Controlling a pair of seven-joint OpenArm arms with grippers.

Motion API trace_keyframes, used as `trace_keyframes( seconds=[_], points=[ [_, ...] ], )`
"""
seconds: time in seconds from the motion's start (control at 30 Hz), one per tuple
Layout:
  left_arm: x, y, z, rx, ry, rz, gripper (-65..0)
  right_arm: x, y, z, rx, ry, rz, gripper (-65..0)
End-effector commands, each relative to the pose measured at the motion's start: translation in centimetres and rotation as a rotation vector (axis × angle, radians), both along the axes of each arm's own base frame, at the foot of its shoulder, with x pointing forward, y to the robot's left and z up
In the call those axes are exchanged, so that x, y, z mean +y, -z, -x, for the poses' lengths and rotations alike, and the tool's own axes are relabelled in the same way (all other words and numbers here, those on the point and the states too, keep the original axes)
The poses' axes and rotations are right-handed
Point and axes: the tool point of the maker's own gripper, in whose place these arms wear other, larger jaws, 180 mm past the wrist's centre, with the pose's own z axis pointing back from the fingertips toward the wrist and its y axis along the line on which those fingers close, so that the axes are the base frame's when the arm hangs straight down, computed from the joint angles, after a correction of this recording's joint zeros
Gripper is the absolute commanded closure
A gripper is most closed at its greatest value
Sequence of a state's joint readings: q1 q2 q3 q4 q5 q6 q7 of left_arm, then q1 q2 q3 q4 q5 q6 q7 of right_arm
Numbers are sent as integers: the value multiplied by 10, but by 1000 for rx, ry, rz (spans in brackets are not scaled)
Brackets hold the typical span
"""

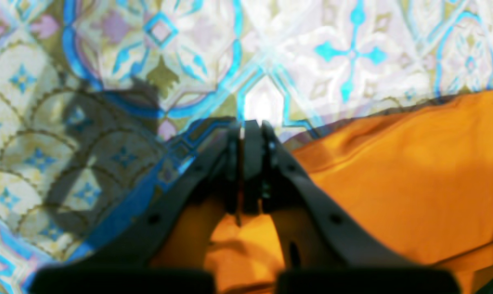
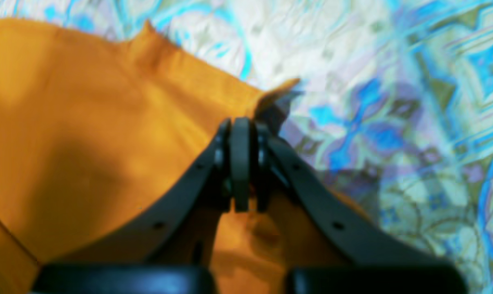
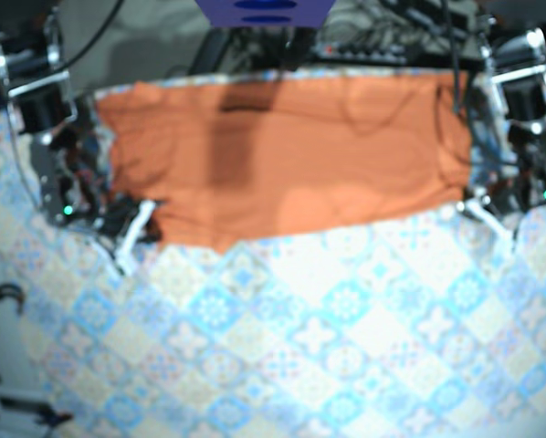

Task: Fold the T-shirt properly
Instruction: 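Lift the hem half with both grippers and fold it toward the shoulders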

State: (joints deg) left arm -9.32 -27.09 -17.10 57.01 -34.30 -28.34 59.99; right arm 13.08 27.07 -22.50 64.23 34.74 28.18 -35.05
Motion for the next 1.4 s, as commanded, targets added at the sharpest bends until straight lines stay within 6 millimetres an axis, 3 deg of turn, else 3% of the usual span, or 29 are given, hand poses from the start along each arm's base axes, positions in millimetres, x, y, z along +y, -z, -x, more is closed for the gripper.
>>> trace_keyframes(
  seconds=[0.0,0.33,0.57,0.7,1.1,1.37],
  points=[
    [11,-11,-6,-26,-1,-25,0,-7,-22,-15,-68,4,-6,-2],
    [19,-15,14,-20,62,-84,0,-21,-28,-2,-92,43,-20,-2],
    [36,-18,26,-1,77,-128,0,-25,-22,16,-72,35,-7,-2],
    [37,-16,31,9,78,-130,0,-20,-22,24,-73,17,-10,-2],
    [38,-7,46,43,81,-130,0,-49,-19,49,-57,76,13,-2],
    [38,-6,47,44,83,-130,0,-44,-17,60,-37,54,21,-2]
  ],
)
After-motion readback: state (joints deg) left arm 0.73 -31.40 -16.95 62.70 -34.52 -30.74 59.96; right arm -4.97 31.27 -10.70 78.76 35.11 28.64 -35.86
